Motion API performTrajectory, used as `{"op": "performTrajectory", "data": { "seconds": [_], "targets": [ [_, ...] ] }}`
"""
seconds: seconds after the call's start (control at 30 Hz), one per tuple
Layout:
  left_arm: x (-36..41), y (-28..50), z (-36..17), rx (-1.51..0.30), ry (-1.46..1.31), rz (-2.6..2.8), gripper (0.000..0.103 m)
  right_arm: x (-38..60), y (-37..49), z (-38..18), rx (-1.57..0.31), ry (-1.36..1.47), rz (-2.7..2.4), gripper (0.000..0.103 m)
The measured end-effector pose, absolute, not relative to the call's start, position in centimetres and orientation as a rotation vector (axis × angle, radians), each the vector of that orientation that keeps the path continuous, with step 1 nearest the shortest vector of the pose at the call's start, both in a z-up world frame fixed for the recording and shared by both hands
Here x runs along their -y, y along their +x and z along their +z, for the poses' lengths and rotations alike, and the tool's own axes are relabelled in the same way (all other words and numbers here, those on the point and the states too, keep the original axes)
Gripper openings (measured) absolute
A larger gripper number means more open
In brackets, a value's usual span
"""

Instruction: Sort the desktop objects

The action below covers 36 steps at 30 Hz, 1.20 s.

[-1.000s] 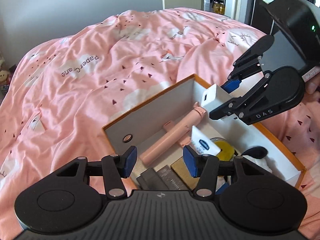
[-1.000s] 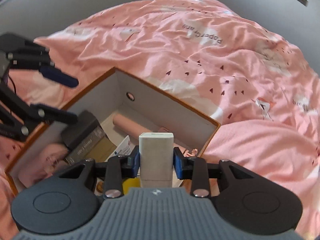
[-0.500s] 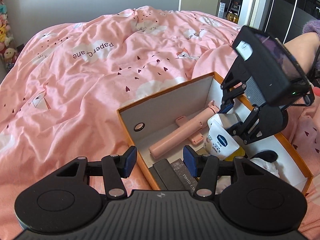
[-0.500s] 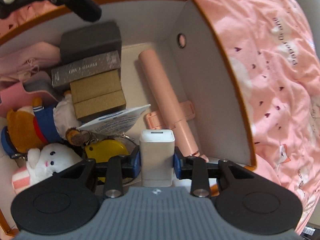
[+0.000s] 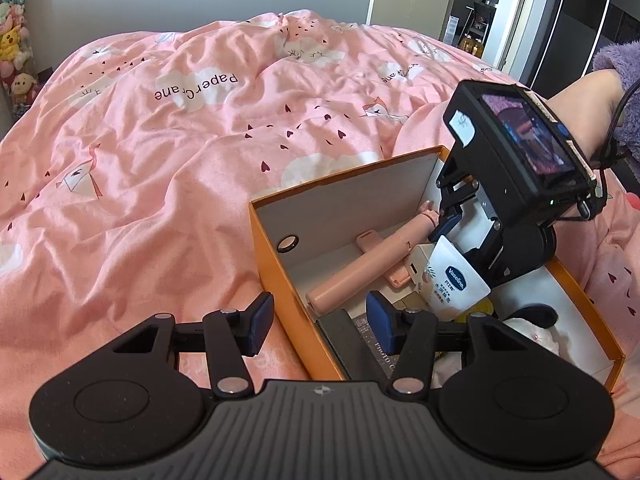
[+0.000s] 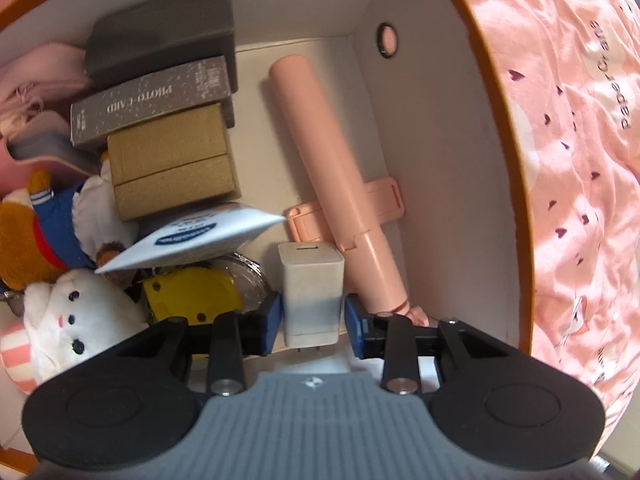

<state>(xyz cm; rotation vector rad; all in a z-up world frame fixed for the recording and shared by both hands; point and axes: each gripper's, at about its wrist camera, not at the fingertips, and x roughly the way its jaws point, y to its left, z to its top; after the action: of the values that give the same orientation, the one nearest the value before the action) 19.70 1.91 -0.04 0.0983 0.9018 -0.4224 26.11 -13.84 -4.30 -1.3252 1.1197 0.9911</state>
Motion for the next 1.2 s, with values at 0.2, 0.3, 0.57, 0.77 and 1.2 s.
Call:
{"op": "performTrajectory", "data": {
  "seconds": [0.2, 0.3, 0.57, 0.77, 1.2],
  "targets": [
    [-1.6, 19.5, -0.1, -0.906, 0.099, -0.431, 0.06, 14.4, 26.2, -3.5, -1.097, -1.251, 1.001, 0.036],
    [-1.6, 19.5, 0.0, -0.907, 0.092, -0.431, 0.06, 14.3, 26.2, -3.7, -1.089, -1.252, 0.994, 0.035],
    [-1.4, 18.8, 0.5, -0.918, 0.103, -0.416, 0.06, 14.3, 25.5, -3.9, -1.068, -1.319, 0.976, 0.034],
    [-0.4, 17.1, 1.9, -0.901, 0.135, -0.41, 0.06, 16.3, 24.4, 0.1, -1.022, -1.143, 0.953, 0.034],
    [3.5, 9.7, 5.8, -0.794, 0.19, -0.388, 0.06, 19.3, 11.4, 7.3, -0.834, -0.788, 0.824, 0.036]
  ]
}}
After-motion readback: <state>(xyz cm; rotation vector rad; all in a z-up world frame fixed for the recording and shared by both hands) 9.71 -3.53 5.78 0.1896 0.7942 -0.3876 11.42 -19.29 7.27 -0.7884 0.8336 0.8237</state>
